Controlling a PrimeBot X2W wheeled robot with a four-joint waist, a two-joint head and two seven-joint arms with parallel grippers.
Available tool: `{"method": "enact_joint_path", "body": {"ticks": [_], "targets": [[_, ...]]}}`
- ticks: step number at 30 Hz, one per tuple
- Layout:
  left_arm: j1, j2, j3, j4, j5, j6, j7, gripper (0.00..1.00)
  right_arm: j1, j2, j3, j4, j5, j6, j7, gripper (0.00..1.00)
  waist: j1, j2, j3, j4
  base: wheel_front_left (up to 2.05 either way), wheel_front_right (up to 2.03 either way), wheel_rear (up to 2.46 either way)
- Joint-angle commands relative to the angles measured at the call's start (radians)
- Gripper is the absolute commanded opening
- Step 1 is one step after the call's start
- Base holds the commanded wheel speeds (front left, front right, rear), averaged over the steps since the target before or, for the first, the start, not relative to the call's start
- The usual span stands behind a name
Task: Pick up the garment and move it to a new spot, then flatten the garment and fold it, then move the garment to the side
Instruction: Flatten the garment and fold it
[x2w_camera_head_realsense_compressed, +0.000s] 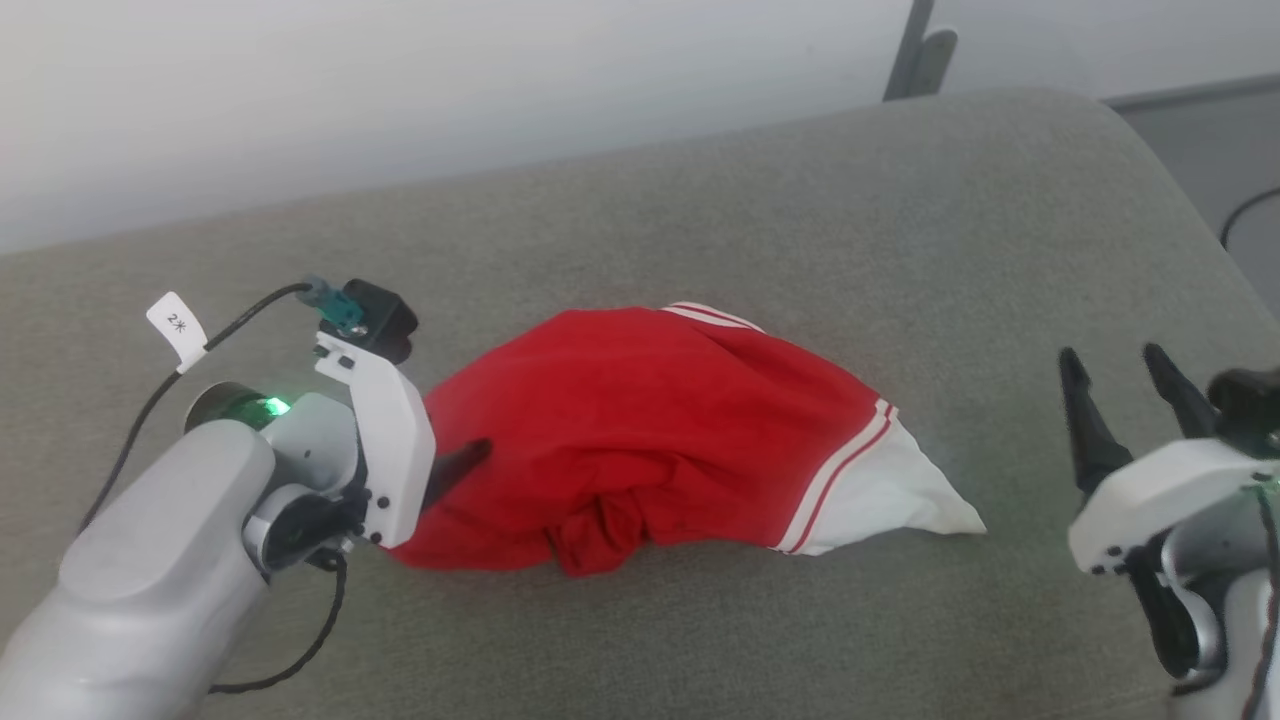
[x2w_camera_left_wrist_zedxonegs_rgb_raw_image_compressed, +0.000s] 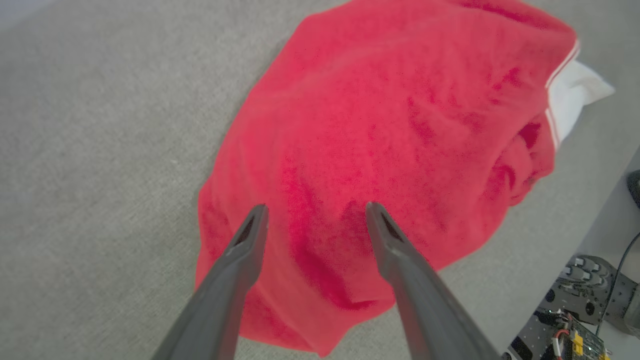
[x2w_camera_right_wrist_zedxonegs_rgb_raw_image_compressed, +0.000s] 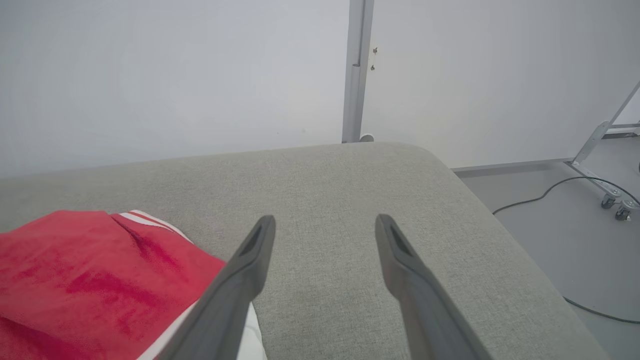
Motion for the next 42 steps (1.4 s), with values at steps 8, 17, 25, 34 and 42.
{"method": "enact_joint_path", "body": {"ticks": [8,17,25,34,42], "targets": [[-0.042,-0.042,-0.053,0.181,0.013,0.018,0.090,1.00,-0.057,0.030,0.027,0.021,-0.009,0.000,-0.045,1.00,0.0000,0.0000,0.059,-0.045,0.00,0.00,0.00],[-0.069,-0.083,-0.098,0.321,0.026,-0.001,0.062,0.00,-0.097,0.025,0.039,0.036,-0.002,0.000,-0.094,1.00,0.0000,0.0000,0.085,-0.032,0.00,0.00,0.00],[-0.098,-0.054,-0.102,0.374,0.011,-0.005,0.009,0.00,-0.082,0.006,-0.002,0.043,-0.003,0.000,-0.113,1.00,0.0000,0.0000,0.063,0.036,0.00,0.00,0.00],[-0.062,0.024,-0.083,0.353,-0.026,-0.007,-0.037,0.00,-0.042,-0.017,-0.015,0.037,0.012,0.000,-0.107,1.00,0.0000,0.0000,0.006,0.122,0.00,0.00,0.00],[-0.005,0.087,-0.059,0.308,-0.044,-0.003,-0.083,0.00,-0.009,-0.021,-0.027,0.036,0.013,0.000,-0.098,1.00,0.0000,0.0000,-0.037,0.175,0.00,0.00,0.00]]}}
